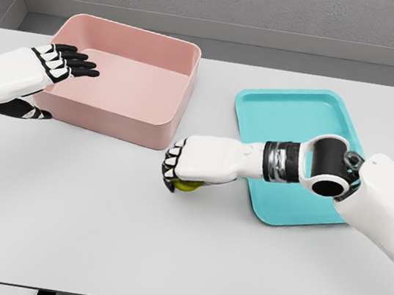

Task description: Put the tennis from the blue tray into the pink basket with both arms

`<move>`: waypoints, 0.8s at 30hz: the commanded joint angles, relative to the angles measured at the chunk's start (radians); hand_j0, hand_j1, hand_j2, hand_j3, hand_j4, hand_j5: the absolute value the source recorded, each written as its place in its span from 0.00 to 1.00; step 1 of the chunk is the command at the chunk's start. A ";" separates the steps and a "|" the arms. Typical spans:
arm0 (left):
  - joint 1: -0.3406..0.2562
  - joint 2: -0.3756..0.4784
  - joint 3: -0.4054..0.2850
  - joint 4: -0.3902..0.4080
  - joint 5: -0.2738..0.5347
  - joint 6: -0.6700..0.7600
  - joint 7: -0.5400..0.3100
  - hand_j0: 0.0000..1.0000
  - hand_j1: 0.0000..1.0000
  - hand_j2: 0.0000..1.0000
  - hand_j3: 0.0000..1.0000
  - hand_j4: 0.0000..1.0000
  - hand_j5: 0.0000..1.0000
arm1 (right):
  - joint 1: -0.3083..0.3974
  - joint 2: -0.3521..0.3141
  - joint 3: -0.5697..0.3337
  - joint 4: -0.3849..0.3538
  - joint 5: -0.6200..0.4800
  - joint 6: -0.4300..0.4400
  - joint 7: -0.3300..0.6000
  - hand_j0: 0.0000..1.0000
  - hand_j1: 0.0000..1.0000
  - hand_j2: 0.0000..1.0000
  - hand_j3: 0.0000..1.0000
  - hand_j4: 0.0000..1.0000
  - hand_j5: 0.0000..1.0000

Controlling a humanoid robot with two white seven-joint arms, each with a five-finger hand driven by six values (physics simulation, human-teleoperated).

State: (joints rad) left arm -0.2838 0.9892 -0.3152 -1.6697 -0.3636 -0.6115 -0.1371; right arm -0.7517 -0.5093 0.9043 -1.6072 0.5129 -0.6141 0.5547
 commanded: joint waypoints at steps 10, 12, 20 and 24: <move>0.000 0.003 -0.001 -0.002 0.006 0.001 0.001 1.00 1.00 1.00 1.00 1.00 1.00 | 0.017 0.058 0.036 0.063 0.045 0.003 -0.002 0.47 0.47 0.47 0.47 0.47 0.47; 0.000 0.002 -0.001 -0.002 0.006 0.001 0.001 1.00 1.00 1.00 1.00 1.00 1.00 | 0.017 0.060 0.036 0.069 0.045 0.003 -0.002 0.47 0.47 0.47 0.47 0.47 0.47; 0.000 0.002 -0.001 -0.002 0.006 0.001 0.001 1.00 1.00 1.00 1.00 1.00 1.00 | 0.017 0.060 0.033 0.089 0.049 0.003 -0.002 0.49 0.49 0.49 0.49 0.49 0.49; 0.000 0.002 -0.001 -0.002 0.006 0.001 0.001 1.00 1.00 1.00 1.00 1.00 1.00 | 0.017 0.074 0.034 0.090 0.049 0.003 -0.002 0.51 0.51 0.51 0.51 0.51 0.51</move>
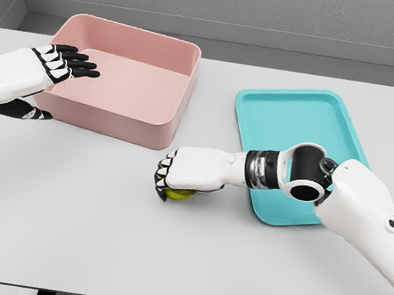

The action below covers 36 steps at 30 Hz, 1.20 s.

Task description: Put the tennis from the blue tray into the pink basket with both arms

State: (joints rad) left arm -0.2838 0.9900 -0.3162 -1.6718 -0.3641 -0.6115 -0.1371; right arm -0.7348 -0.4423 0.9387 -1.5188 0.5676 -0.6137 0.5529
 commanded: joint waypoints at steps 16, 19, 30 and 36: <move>0.002 0.002 0.000 0.000 0.007 0.001 0.001 1.00 1.00 1.00 1.00 1.00 1.00 | 0.015 0.008 -0.012 0.003 0.005 0.003 -0.001 0.99 0.99 0.99 0.99 0.99 0.99; 0.000 0.002 0.000 0.000 0.007 0.001 0.001 1.00 1.00 1.00 1.00 1.00 1.00 | 0.015 0.004 -0.014 0.000 0.005 0.003 -0.001 0.99 0.99 0.99 0.99 0.99 0.99; -0.003 -0.005 -0.029 0.000 0.005 0.001 0.001 1.00 1.00 1.00 1.00 1.00 1.00 | 0.028 -0.144 -0.158 -0.216 -0.008 0.003 -0.001 0.99 0.99 0.99 0.99 0.99 0.99; -0.012 -0.016 -0.075 0.000 -0.044 0.001 0.001 1.00 1.00 1.00 1.00 1.00 1.00 | 0.150 -0.205 -0.503 -0.248 -0.061 0.003 -0.007 1.00 1.00 1.00 1.00 1.00 1.00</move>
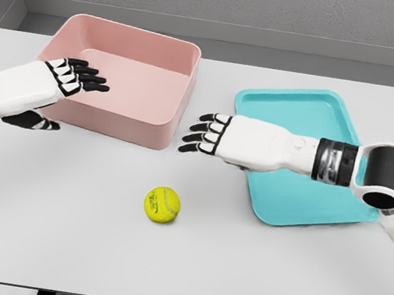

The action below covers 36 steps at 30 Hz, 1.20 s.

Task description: Put the tennis from the blue tray into the pink basket with both arms

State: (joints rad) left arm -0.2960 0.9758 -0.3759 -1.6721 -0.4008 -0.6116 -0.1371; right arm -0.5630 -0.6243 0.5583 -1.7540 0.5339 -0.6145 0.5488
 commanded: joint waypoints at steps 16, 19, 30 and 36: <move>-0.072 -0.112 -0.210 -0.046 -0.095 0.001 -0.093 1.00 1.00 1.00 1.00 1.00 1.00 | 0.483 0.035 -0.745 0.010 -0.301 0.004 0.000 1.00 1.00 1.00 1.00 1.00 1.00; -0.109 -0.114 -0.262 -0.063 -0.095 0.001 -0.093 1.00 1.00 1.00 1.00 1.00 1.00 | 0.488 0.124 -0.756 0.013 -0.301 0.004 0.002 1.00 1.00 1.00 1.00 1.00 1.00; -0.161 -0.146 -0.353 -0.071 -0.093 0.001 -0.093 1.00 1.00 1.00 1.00 1.00 1.00 | 0.489 0.124 -0.756 0.013 -0.299 0.004 0.002 1.00 1.00 1.00 1.00 1.00 1.00; -0.166 -0.160 -0.379 -0.072 -0.093 0.001 -0.094 1.00 1.00 1.00 1.00 1.00 1.00 | 0.491 0.124 -0.756 0.014 -0.299 0.004 0.002 1.00 1.00 1.00 1.00 1.00 1.00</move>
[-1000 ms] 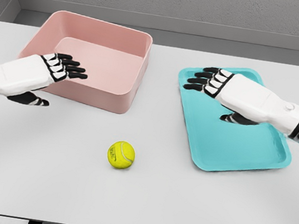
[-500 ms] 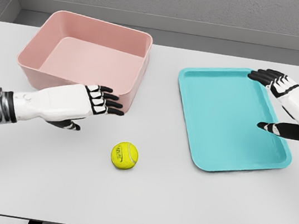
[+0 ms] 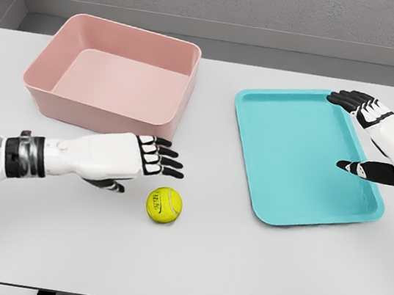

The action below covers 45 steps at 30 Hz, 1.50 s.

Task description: Put the tennis from the blue tray into the pink basket with both arms

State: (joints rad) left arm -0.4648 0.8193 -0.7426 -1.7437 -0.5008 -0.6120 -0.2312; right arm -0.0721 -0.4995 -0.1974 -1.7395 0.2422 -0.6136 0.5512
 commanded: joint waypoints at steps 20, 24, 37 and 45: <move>0.002 -0.063 -0.072 0.004 -0.012 0.001 -0.013 1.00 1.00 1.00 1.00 1.00 1.00 | 0.005 -0.001 0.000 0.000 -0.009 0.003 -0.001 1.00 1.00 1.00 1.00 1.00 1.00; 0.002 -0.068 -0.083 0.006 -0.013 0.001 -0.013 1.00 1.00 1.00 1.00 1.00 1.00 | 0.005 -0.001 0.000 -0.002 -0.009 0.003 -0.001 1.00 1.00 1.00 1.00 1.00 1.00; 0.002 -0.066 -0.087 0.013 -0.015 0.001 -0.023 0.89 0.89 0.89 0.89 0.89 0.89 | 0.005 -0.001 -0.002 -0.002 -0.009 0.003 -0.002 1.00 1.00 1.00 1.00 1.00 1.00; 0.002 -0.078 -0.107 0.012 -0.015 0.001 -0.034 0.89 0.89 0.89 0.89 0.89 0.89 | 0.006 -0.001 -0.002 0.000 -0.009 0.003 -0.001 1.00 1.00 1.00 1.00 1.00 1.00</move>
State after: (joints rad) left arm -0.4633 0.7422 -0.8467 -1.7310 -0.5221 -0.6121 -0.2638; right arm -0.0675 -0.4995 -0.1992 -1.7399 0.2408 -0.6136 0.5509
